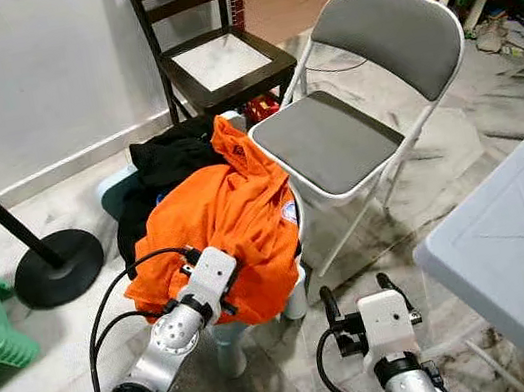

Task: Hang hanger

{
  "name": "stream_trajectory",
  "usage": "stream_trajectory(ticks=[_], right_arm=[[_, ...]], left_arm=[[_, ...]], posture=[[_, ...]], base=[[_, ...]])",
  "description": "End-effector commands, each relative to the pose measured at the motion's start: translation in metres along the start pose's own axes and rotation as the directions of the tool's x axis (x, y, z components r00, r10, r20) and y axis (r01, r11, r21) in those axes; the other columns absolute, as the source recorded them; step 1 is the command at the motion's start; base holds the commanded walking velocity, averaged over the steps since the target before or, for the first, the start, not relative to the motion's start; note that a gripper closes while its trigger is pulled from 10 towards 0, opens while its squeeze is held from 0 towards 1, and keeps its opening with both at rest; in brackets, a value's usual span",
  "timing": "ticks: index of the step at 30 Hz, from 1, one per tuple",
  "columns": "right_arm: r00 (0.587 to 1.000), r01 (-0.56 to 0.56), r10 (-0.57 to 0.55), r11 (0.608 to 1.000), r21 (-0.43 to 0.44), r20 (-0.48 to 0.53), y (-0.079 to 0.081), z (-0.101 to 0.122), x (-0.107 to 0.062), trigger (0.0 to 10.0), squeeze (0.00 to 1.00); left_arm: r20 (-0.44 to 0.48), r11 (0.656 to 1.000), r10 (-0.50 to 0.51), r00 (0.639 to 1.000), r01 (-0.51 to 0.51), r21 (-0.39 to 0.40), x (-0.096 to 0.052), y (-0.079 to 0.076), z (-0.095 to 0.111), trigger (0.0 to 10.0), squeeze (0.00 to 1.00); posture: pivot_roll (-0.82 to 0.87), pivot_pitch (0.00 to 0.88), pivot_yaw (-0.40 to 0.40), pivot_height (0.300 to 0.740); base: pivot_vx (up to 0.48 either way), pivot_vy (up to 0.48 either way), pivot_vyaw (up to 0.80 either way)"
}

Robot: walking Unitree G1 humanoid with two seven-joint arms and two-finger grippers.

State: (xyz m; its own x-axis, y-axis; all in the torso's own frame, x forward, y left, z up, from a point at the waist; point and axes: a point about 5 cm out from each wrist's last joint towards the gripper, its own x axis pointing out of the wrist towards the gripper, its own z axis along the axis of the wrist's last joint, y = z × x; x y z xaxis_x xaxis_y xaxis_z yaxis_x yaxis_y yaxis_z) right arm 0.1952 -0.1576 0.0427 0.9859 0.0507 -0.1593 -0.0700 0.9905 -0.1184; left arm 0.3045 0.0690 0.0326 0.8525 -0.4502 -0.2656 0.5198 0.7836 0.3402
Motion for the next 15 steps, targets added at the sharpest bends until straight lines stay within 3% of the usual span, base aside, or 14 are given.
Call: stream_trajectory(ticks=[1, 6, 12, 15], right_arm=[[1.000, 0.007, -0.008, 1.000, -0.006, -0.020, -0.003, -0.003, -0.002, 10.0, 0.00], [1.000, -0.011, 0.011, 1.000, 0.005, -0.010, -0.001, -0.002, -0.002, 10.0, 0.00], [0.999, -0.038, 0.038, 0.999, 0.011, -0.003, -0.003, -0.001, -0.004, 10.0, 0.00], [0.999, -0.031, 0.031, 0.999, 0.009, -0.015, -0.005, -0.003, -0.005, 10.0, 0.00]], left_arm=[[0.010, 1.000, -0.011, 1.000, 0.011, 0.018, -0.001, -0.005, -0.001, 0.0, 0.00], [0.057, 0.998, 0.015, 0.998, -0.019, 0.062, -0.002, -0.003, 0.004, 0.0, 0.00], [0.175, 0.995, 0.023, 0.984, -0.039, 0.087, -0.008, 0.003, 0.014, 0.0, 0.00], [0.319, 0.983, 0.022, 0.947, -0.078, 0.164, -0.014, 0.010, 0.031, 0.0, 0.00]], posture=[[-0.07, 0.151, -0.105, 0.740], [-0.07, 0.152, -0.104, 0.740], [-0.08, 0.151, -0.102, 0.740], [-0.07, 0.152, -0.102, 0.740]], base=[[0.000, 0.000, 0.00], [0.000, 0.000, 0.00], [0.000, 0.000, 0.00], [0.000, 0.000, 0.00]])
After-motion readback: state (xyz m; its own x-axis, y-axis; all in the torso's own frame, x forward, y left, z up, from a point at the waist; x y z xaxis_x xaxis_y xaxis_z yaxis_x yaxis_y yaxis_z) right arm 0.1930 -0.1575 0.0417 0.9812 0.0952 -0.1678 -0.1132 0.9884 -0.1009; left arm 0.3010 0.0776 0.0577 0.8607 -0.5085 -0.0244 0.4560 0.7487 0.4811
